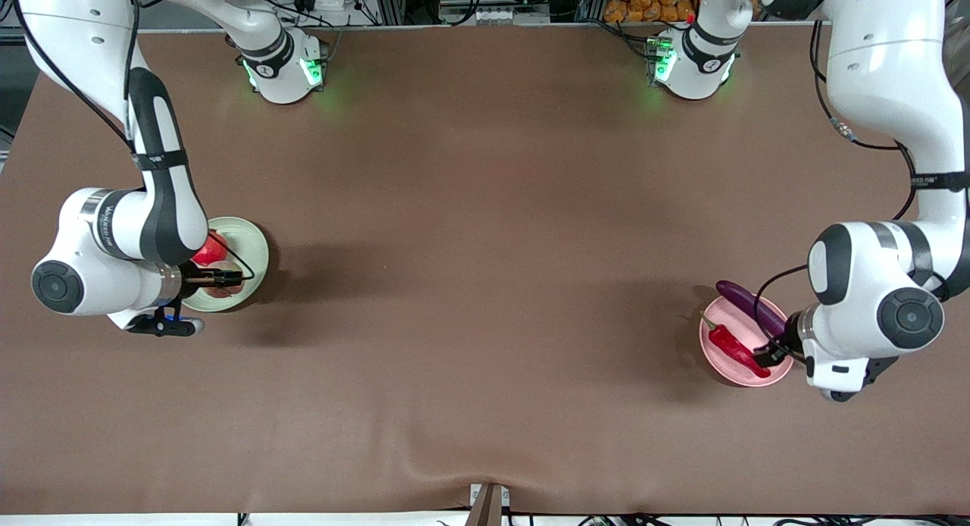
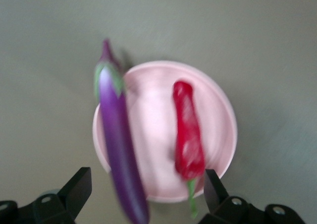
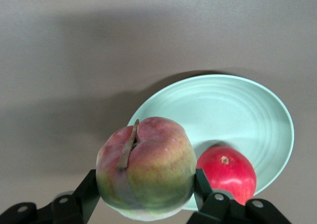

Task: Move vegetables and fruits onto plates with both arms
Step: 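Place the peach on the green plate while the left gripper releases the chili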

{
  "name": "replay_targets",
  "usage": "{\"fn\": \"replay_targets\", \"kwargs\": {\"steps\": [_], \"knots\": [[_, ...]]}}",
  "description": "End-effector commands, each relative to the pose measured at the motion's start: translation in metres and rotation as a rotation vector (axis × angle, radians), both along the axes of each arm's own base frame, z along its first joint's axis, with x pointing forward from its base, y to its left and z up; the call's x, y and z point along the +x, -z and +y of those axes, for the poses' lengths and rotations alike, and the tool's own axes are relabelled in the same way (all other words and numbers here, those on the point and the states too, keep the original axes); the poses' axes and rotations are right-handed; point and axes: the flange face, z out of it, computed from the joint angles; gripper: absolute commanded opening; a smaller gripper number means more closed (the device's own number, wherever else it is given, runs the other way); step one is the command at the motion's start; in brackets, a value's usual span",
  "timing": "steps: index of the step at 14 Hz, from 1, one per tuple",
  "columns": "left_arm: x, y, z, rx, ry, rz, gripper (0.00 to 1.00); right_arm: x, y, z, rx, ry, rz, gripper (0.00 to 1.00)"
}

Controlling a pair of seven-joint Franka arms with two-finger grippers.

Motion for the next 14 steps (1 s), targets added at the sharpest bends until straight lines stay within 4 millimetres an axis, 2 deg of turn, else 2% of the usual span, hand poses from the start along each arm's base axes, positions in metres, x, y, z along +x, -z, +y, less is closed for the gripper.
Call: {"fn": "replay_targets", "kwargs": {"steps": [1, 4, 6, 8, 9, 10, 11, 13, 14], "knots": [[-0.067, -0.034, 0.008, -0.023, 0.072, 0.048, 1.0, -0.005, 0.004, -0.009, 0.0, -0.023, 0.0, 0.0], [-0.114, -0.065, 0.007, -0.054, 0.185, 0.062, 1.0, -0.016, 0.028, -0.023, 0.009, -0.043, -0.016, 0.0], [-0.132, -0.081, -0.01, -0.081, 0.336, 0.12, 1.0, -0.026, 0.044, -0.032, 0.012, -0.056, -0.039, 0.0], [-0.144, -0.096, -0.026, -0.102, 0.451, 0.172, 1.0, -0.028, 0.049, -0.039, 0.019, -0.06, -0.041, 0.0], [-0.149, -0.103, -0.029, -0.109, 0.486, 0.178, 1.0, -0.029, 0.05, -0.039, 0.021, -0.06, -0.04, 0.18], [-0.149, -0.108, -0.035, -0.117, 0.543, 0.177, 1.0, -0.028, 0.051, -0.037, 0.021, -0.058, -0.037, 0.52], [-0.149, -0.109, -0.041, -0.128, 0.618, 0.18, 1.0, -0.027, 0.049, -0.034, 0.023, -0.056, -0.039, 1.0], [-0.146, -0.118, -0.04, -0.141, 0.698, 0.169, 1.0, -0.02, 0.039, -0.026, 0.048, -0.049, -0.048, 1.0], [-0.145, -0.127, -0.038, -0.152, 0.715, 0.149, 1.0, -0.012, 0.023, -0.024, 0.058, -0.053, -0.041, 1.0]]}}
